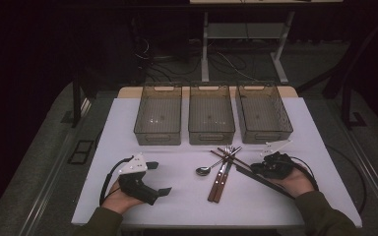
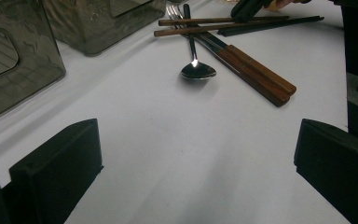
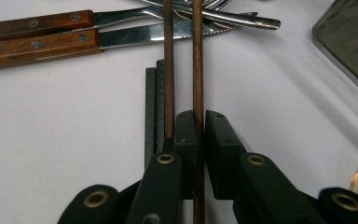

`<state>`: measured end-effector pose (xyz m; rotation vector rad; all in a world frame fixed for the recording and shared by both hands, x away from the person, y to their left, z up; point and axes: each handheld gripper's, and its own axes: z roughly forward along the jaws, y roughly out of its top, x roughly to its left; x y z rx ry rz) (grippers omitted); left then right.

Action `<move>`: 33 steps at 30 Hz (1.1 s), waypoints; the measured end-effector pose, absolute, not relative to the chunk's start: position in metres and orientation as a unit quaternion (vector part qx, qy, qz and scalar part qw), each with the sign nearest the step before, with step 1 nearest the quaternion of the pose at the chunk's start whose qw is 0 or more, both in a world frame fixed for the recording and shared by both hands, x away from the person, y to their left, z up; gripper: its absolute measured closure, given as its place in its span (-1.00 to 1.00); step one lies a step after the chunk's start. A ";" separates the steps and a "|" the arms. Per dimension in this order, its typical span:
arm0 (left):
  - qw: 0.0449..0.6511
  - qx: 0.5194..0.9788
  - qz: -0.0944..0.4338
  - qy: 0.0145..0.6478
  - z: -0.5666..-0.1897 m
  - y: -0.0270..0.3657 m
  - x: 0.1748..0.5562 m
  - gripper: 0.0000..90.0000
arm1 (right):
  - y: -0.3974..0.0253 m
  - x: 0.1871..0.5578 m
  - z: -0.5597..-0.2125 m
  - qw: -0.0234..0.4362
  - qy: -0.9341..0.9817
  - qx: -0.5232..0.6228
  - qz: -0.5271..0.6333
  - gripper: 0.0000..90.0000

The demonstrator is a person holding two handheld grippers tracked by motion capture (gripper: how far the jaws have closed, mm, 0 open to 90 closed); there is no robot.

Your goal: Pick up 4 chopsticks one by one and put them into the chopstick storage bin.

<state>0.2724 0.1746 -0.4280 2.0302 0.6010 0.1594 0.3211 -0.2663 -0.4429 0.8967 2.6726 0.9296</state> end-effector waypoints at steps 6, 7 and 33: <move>0.488 0.835 0.066 0.246 -0.428 0.174 0.272 -1.00 | -0.266 0.321 -0.443 0.089 0.899 0.296 0.311 0.86; 0.488 0.835 0.066 0.246 -0.428 0.175 0.272 -1.00 | -0.266 0.321 -0.443 0.090 0.899 0.296 0.311 0.86; 0.485 0.838 0.065 0.242 -0.429 0.173 0.272 -1.00 | -0.271 0.319 -0.435 0.094 0.890 0.301 0.329 0.87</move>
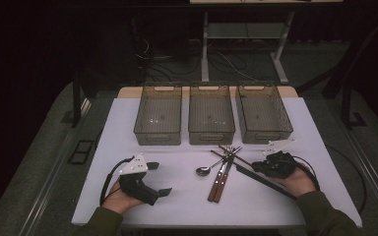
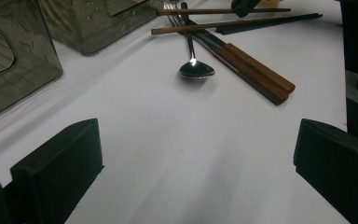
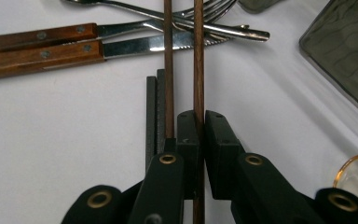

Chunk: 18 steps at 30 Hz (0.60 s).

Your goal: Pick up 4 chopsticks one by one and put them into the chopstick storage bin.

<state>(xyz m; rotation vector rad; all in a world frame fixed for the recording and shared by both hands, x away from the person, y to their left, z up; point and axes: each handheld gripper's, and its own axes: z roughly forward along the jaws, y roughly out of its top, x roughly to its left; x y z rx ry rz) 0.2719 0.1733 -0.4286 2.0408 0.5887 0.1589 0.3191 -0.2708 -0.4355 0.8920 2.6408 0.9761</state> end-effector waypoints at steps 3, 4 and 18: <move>0.484 0.839 0.065 0.240 -0.429 0.172 0.272 -1.00 | -0.272 0.318 -0.433 0.093 0.887 0.301 0.338 0.87; 0.483 0.840 0.065 0.239 -0.429 0.172 0.271 -1.00 | -0.272 0.318 -0.432 0.092 0.886 0.302 0.340 0.87; 0.490 0.835 0.061 0.243 -0.431 0.169 0.271 -1.00 | -0.272 0.313 -0.416 0.098 0.871 0.310 0.368 0.87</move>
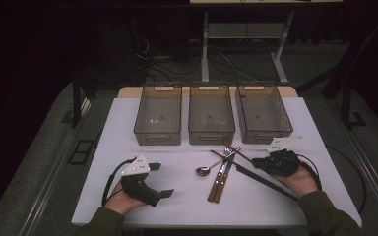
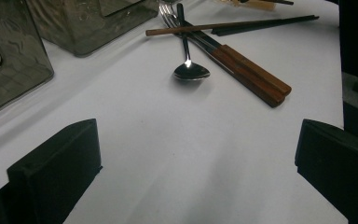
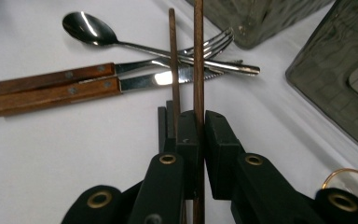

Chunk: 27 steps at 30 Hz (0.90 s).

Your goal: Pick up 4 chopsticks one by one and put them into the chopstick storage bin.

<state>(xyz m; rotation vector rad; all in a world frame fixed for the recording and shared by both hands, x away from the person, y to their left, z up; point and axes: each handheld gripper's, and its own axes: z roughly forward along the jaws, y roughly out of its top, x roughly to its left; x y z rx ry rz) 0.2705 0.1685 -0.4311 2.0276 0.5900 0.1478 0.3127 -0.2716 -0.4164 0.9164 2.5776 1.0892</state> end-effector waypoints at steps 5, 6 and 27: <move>0.492 0.833 0.060 0.246 -0.432 0.167 0.270 -1.00 | -0.269 0.311 -0.410 0.099 0.865 0.313 0.379 0.87; 0.491 0.834 0.061 0.246 -0.432 0.167 0.270 -1.00 | -0.268 0.311 -0.409 0.097 0.863 0.314 0.383 0.87; 0.495 0.830 0.058 0.250 -0.432 0.166 0.269 -1.00 | -0.249 0.320 -0.393 0.099 0.836 0.336 0.422 0.87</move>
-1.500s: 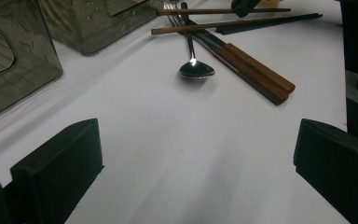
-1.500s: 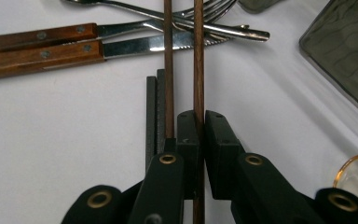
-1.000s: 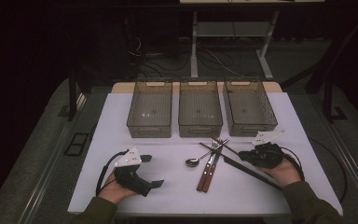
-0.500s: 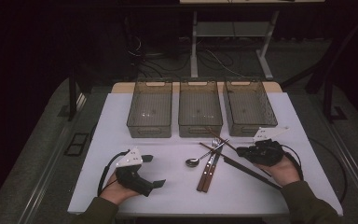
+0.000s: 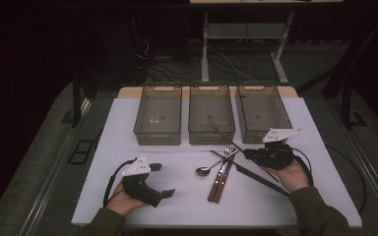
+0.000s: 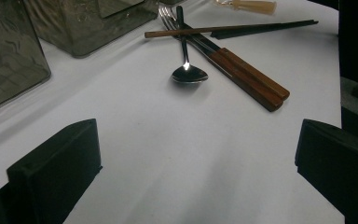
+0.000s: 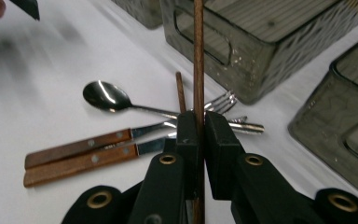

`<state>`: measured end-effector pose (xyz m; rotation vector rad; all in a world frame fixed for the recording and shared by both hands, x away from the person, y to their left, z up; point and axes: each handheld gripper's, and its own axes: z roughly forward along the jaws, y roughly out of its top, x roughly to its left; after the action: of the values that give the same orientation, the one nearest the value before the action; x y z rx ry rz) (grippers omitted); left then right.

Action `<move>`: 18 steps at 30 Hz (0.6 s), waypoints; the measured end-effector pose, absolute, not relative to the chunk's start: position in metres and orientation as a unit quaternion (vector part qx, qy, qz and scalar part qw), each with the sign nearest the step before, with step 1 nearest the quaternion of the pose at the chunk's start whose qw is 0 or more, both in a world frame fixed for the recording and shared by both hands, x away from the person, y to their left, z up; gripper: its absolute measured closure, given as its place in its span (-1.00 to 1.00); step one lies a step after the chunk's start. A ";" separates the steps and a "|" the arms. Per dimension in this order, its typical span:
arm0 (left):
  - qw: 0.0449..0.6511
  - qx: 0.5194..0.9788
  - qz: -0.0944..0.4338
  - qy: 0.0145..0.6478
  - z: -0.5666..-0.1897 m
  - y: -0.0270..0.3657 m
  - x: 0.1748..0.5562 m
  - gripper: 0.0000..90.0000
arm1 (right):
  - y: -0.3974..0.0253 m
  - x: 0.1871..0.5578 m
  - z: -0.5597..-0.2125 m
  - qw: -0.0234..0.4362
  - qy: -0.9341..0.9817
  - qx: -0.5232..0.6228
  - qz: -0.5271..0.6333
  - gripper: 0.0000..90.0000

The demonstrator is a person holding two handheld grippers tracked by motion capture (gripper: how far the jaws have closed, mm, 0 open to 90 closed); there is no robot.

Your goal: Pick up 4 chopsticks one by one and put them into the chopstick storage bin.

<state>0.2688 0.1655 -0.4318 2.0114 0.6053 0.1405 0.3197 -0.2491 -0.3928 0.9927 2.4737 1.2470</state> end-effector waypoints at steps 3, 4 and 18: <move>0.496 0.830 0.057 0.250 -0.432 0.166 0.269 -1.00 | -0.244 0.322 -0.391 0.100 0.834 0.336 0.425 0.87; 0.496 0.830 0.057 0.250 -0.432 0.166 0.269 -1.00 | -0.242 0.323 -0.391 0.101 0.835 0.334 0.426 0.87; 0.496 0.832 0.055 0.243 -0.432 0.164 0.269 -1.00 | -0.216 0.333 -0.383 0.099 0.828 0.337 0.438 0.87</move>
<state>0.2688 0.1639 -0.4322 2.0148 0.5879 0.1336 0.3335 -0.2163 -0.3830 0.9963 2.4481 1.2959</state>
